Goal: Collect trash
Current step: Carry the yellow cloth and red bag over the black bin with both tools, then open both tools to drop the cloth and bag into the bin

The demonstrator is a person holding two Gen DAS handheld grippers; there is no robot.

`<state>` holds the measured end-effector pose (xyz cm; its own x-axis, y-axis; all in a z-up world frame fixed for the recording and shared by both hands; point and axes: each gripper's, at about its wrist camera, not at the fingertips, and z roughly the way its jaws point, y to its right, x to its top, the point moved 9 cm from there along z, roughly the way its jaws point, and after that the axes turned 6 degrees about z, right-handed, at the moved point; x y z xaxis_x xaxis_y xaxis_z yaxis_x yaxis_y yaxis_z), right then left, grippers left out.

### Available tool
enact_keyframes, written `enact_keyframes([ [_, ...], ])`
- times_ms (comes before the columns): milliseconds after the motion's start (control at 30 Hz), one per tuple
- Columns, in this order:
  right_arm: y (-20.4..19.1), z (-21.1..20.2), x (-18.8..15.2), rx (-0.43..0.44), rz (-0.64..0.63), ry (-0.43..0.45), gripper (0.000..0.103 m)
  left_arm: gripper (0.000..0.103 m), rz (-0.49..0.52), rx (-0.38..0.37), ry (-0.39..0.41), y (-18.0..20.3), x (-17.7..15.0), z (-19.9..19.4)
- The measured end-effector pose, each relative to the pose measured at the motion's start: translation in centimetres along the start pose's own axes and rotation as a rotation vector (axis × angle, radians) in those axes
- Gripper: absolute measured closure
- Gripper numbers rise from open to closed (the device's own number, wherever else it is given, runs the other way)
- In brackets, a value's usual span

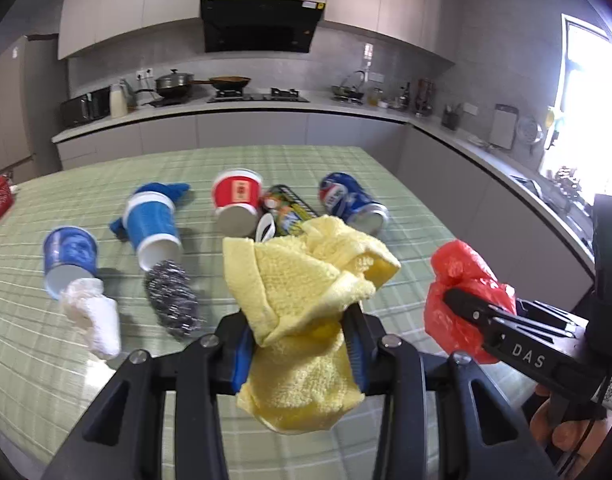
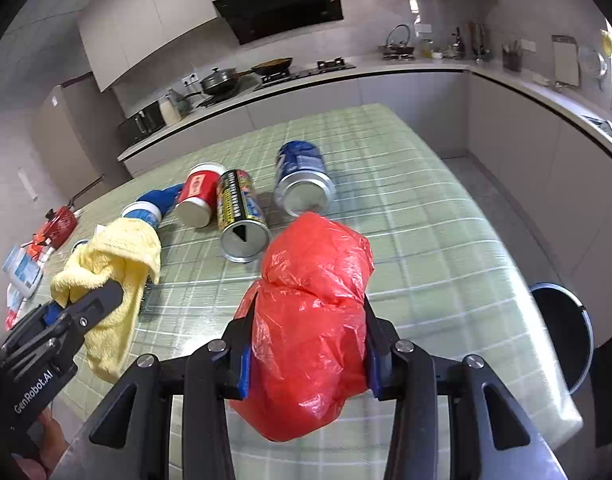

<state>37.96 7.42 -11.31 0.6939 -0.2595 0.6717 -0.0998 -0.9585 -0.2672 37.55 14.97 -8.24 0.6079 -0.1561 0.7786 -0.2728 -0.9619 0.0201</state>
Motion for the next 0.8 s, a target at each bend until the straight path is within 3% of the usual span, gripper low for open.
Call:
enact_keyframes([
  [400, 7.1, -3.8, 1.2, -0.035, 0.049, 0.046, 0.059, 0.062, 0.019, -0.039, -0.01, 6.5, 0.7, 0.8],
  [567, 13.9, -5.6, 2.1, -0.036, 0.068, 0.056, 0.059, 0.062, 0.036, -0.037, -0.018, 12.6, 1.0, 2.2],
  [800, 28.0, -7.5, 3.5, -0.075, 0.097, 0.019, 0.059, 0.062, 0.045, -0.067, -0.063, 24.0, 1.3, 5.1],
])
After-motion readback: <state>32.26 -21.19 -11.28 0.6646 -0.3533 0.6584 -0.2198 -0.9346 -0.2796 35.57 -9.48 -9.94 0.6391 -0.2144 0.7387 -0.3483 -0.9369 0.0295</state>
